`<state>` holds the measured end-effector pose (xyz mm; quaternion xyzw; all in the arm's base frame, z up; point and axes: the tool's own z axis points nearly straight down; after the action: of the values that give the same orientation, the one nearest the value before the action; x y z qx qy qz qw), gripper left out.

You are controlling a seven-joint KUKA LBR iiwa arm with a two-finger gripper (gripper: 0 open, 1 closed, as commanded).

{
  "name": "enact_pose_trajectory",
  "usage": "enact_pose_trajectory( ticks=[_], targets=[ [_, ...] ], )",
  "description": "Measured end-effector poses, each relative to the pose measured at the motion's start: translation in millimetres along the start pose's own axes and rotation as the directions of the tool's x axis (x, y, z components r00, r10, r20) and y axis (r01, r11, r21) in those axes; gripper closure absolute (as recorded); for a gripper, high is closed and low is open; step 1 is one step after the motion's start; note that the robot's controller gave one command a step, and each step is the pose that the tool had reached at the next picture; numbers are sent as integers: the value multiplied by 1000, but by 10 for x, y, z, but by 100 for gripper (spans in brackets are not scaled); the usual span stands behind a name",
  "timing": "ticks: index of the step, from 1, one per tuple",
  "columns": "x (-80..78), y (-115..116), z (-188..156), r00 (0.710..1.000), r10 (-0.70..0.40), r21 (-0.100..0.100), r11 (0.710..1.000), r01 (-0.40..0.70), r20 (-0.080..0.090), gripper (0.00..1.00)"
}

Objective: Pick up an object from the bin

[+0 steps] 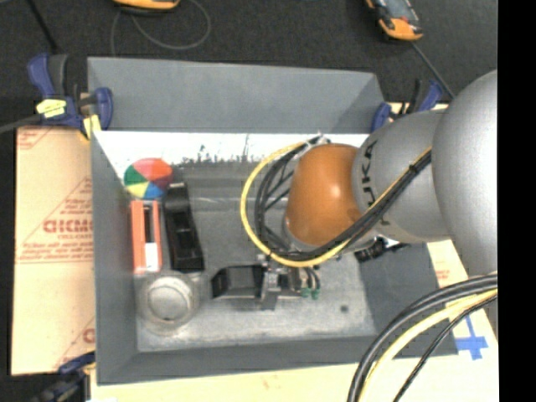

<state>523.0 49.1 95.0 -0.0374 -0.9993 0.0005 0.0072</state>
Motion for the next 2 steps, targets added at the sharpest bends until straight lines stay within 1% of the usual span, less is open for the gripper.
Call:
enact_pose_trajectory(
  ticks=[1,2],
  targets=[
    [-19,2,-209,1000,0,-2,1000,0,10,100],
    [-29,2,-322,1000,0,-2,1000,0,14,100]
  ],
)
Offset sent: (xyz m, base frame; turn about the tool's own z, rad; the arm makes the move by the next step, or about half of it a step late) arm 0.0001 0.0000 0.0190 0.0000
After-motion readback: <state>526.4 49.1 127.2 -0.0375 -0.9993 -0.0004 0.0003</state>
